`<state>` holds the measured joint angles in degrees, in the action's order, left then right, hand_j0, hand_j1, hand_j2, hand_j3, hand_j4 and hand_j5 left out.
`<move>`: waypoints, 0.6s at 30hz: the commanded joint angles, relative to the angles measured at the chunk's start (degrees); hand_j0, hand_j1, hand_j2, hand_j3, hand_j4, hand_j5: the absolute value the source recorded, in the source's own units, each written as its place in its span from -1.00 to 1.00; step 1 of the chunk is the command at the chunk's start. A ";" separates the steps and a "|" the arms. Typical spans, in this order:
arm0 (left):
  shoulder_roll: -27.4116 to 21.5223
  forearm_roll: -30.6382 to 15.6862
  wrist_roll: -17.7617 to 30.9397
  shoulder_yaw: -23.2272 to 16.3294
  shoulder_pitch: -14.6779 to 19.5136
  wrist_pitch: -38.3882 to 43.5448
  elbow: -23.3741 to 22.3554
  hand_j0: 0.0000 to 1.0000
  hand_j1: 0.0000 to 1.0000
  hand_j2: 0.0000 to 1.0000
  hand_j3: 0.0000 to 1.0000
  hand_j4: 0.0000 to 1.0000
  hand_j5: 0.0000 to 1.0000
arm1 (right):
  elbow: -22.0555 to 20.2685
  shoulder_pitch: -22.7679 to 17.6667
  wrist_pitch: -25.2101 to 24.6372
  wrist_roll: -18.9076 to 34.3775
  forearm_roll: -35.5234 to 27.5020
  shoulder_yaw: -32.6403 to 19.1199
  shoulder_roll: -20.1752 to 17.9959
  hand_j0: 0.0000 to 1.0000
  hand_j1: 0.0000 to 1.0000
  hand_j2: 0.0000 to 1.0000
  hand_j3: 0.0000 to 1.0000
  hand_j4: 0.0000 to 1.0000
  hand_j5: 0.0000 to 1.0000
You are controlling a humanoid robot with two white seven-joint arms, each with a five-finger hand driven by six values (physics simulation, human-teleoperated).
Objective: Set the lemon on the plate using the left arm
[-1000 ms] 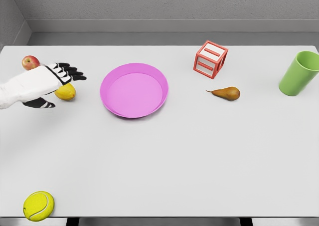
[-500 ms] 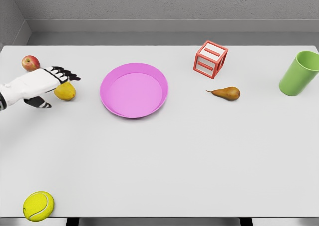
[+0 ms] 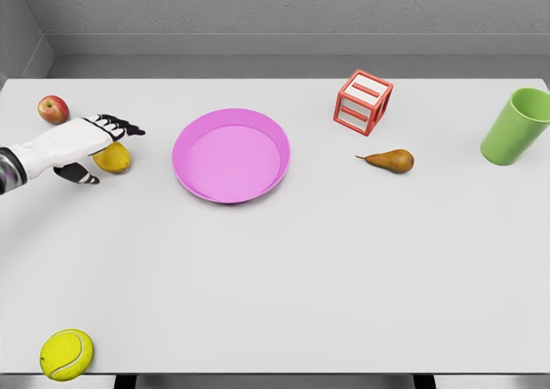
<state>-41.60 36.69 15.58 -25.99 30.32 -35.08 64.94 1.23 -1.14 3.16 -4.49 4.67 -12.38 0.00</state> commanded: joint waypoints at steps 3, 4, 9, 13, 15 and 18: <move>-0.06 -0.05 -0.11 0.06 0.18 0.08 -0.16 1.00 1.00 1.00 1.00 1.00 1.00 | 0.00 0.00 0.00 0.00 -0.01 -0.01 0.00 1.00 1.00 1.00 1.00 1.00 1.00; -0.06 0.75 -0.11 0.06 0.18 0.08 -0.16 1.00 1.00 1.00 1.00 1.00 1.00 | 0.00 0.00 0.00 0.00 -0.01 -0.01 0.00 1.00 1.00 1.00 1.00 1.00 1.00; 0.03 0.75 -0.02 0.06 0.18 0.08 -0.16 1.00 1.00 1.00 1.00 1.00 1.00 | 0.00 0.00 0.00 0.00 -0.01 -0.01 0.00 1.00 1.00 1.00 1.00 1.00 1.00; -0.06 1.98 0.07 -0.03 0.18 0.08 -0.16 0.88 0.88 0.88 0.88 0.88 0.88 | 0.00 0.00 0.00 0.00 -0.01 -0.01 0.00 1.00 1.00 1.00 1.00 1.00 1.00; -0.06 2.24 0.07 -0.38 0.18 0.08 -0.25 0.85 0.85 0.85 0.85 0.85 0.85 | 0.00 0.00 0.00 0.00 -0.01 -0.01 0.00 1.00 1.00 1.00 1.00 1.00 1.00; -0.14 2.33 0.07 -0.38 0.62 0.08 -1.66 0.81 0.81 0.81 0.81 0.81 0.81 | 0.00 0.00 0.00 0.00 -0.01 -0.01 0.00 1.00 1.00 1.00 1.00 1.00 1.00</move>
<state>-41.66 39.19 15.65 -26.34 30.94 -35.07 63.99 1.23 -1.14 3.16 -4.49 4.68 -12.39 0.00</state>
